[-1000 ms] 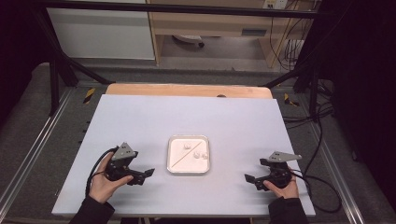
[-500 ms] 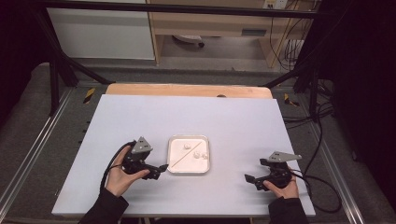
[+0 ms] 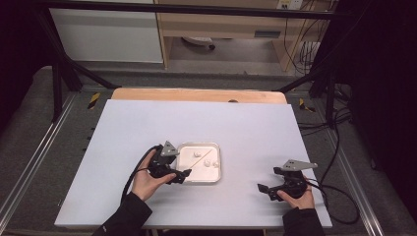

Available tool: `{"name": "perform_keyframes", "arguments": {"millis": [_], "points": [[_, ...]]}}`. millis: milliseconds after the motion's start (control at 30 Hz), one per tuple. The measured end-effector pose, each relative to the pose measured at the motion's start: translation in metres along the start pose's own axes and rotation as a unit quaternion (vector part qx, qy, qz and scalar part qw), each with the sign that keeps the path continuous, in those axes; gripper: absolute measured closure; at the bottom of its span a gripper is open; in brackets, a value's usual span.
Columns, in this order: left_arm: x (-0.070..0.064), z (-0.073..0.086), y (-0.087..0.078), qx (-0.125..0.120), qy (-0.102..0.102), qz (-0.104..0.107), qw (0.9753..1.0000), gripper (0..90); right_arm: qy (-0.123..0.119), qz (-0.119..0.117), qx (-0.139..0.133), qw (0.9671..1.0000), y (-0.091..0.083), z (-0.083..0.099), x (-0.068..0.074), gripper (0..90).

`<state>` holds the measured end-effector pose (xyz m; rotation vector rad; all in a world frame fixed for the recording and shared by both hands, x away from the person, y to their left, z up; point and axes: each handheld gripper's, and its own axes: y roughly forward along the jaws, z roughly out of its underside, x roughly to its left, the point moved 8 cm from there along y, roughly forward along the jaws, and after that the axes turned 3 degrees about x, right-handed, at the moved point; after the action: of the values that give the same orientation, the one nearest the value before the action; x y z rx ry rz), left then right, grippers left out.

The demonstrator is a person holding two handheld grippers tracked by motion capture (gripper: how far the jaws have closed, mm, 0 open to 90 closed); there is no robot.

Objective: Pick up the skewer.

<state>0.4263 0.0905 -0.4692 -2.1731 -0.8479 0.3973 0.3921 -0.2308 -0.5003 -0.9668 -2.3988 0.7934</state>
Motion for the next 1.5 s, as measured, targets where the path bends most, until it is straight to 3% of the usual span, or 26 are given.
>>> {"name": "perform_keyframes", "arguments": {"millis": [367,533,600,700,1233,1500], "points": [[-0.005,-0.006,0.025,0.023,0.006,-0.012,0.9997,30.6,0.001,-0.002,0.001,1.0000,0.000,0.000,0.000,0.5],[-0.005,-0.005,0.030,0.029,0.006,-0.016,0.9994,44.5,0.001,-0.003,0.001,1.0000,0.000,0.000,0.001,0.6],[-0.005,-0.004,0.031,0.033,0.008,-0.018,0.9993,46.6,0.001,-0.003,0.002,1.0000,0.000,0.000,0.001,0.6],[-0.005,-0.003,0.033,0.035,0.004,-0.017,0.9992,56.5,0.002,-0.003,0.002,1.0000,0.000,0.000,0.001,0.6],[-0.008,0.000,0.040,0.046,0.002,-0.015,0.9988,80.4,0.000,-0.003,0.001,1.0000,0.000,0.000,0.001,0.6],[-0.011,0.001,0.041,0.046,0.018,-0.020,0.9986,87.4,0.002,-0.004,0.001,1.0000,0.001,0.000,0.001,0.6]]}}
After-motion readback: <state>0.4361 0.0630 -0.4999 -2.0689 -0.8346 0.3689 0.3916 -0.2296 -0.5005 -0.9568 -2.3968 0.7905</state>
